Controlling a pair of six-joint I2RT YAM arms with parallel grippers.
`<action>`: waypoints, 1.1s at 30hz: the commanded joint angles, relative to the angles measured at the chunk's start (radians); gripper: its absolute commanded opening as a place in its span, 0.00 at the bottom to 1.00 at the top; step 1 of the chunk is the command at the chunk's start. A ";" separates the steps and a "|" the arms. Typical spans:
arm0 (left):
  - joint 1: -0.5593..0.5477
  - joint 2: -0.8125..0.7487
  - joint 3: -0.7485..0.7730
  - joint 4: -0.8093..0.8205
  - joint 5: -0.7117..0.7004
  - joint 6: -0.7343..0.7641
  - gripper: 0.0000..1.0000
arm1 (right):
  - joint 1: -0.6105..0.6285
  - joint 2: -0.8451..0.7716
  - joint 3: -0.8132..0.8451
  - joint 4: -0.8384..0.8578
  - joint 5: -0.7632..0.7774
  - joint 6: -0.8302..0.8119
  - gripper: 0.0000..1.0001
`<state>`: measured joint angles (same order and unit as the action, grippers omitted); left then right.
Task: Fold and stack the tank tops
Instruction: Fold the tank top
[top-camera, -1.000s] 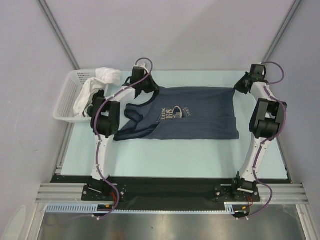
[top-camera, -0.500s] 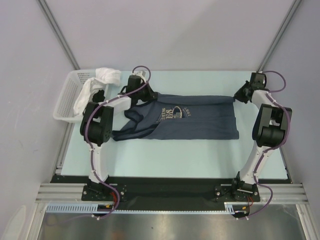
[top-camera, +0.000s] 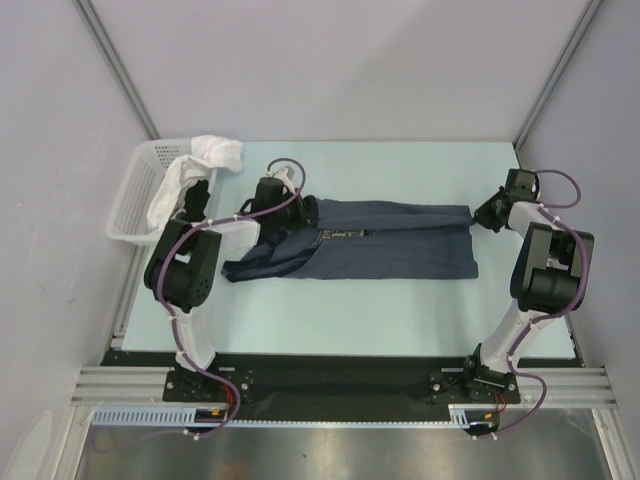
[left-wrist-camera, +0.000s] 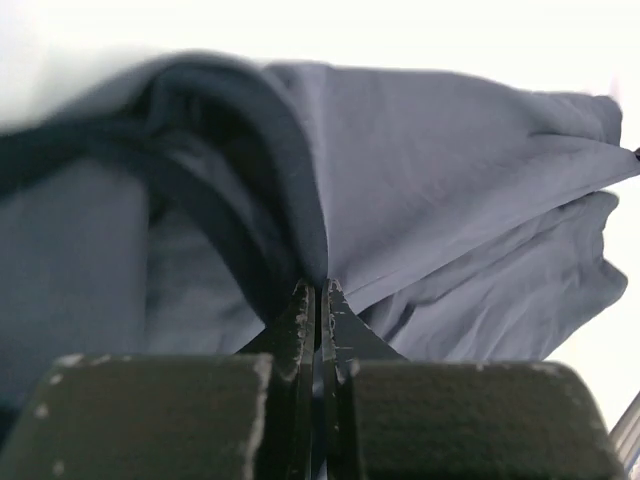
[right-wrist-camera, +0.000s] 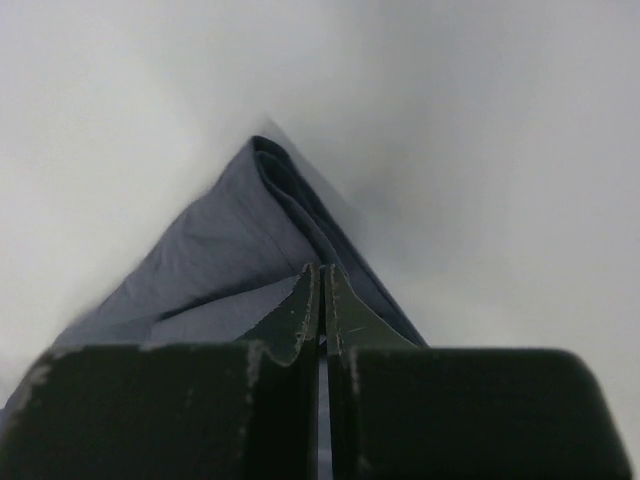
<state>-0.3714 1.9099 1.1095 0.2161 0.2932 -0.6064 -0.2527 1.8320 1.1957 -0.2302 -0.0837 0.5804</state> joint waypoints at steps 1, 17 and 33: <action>-0.001 -0.084 -0.072 0.107 -0.006 -0.032 0.00 | -0.011 -0.054 -0.028 0.049 0.013 0.022 0.00; -0.011 -0.130 -0.171 0.124 -0.009 -0.033 0.00 | -0.022 -0.073 -0.117 0.084 0.015 0.036 0.00; -0.057 -0.140 -0.270 0.109 -0.166 -0.116 0.12 | -0.022 -0.086 -0.179 0.114 0.053 0.045 0.04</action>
<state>-0.4206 1.8233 0.8520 0.3096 0.1932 -0.7082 -0.2668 1.7931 1.0271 -0.1471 -0.0662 0.6205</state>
